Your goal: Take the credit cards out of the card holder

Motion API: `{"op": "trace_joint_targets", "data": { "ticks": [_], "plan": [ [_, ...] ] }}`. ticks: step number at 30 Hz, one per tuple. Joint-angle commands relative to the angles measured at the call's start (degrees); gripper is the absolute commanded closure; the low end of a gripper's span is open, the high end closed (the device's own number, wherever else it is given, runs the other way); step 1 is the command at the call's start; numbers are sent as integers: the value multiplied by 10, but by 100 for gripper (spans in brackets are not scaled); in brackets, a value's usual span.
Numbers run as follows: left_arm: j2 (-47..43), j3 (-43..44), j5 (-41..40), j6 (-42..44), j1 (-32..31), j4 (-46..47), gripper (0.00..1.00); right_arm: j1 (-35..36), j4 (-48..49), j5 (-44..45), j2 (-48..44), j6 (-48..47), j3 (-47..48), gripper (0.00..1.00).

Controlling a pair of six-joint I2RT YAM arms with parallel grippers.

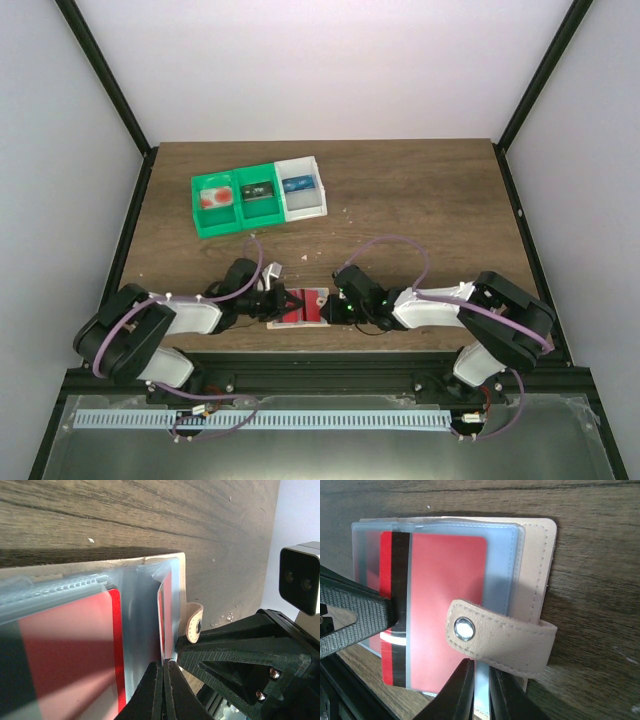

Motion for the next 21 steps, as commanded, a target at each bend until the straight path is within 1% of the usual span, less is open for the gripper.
{"op": "trace_joint_targets", "data": {
  "ticks": [1,6,12,16,19,21],
  "plan": [
    [-25,-6,1,36,11,-37,100,3,-33,15,20,3,-9,89],
    [-47,1,-3,44,19,-70,100,3,-42,21,19,1,-5,89],
    [-110,24,-48,54,27,-165,100,3,-52,28,6,-9,5,89],
    [-164,48,-87,57,29,-239,100,4,-60,41,-37,-33,18,87],
    [-207,66,-114,56,34,-285,100,4,-67,49,-79,-65,32,83],
    [-229,79,-116,55,43,-305,100,5,-68,50,-106,-101,42,80]
  ]
}}
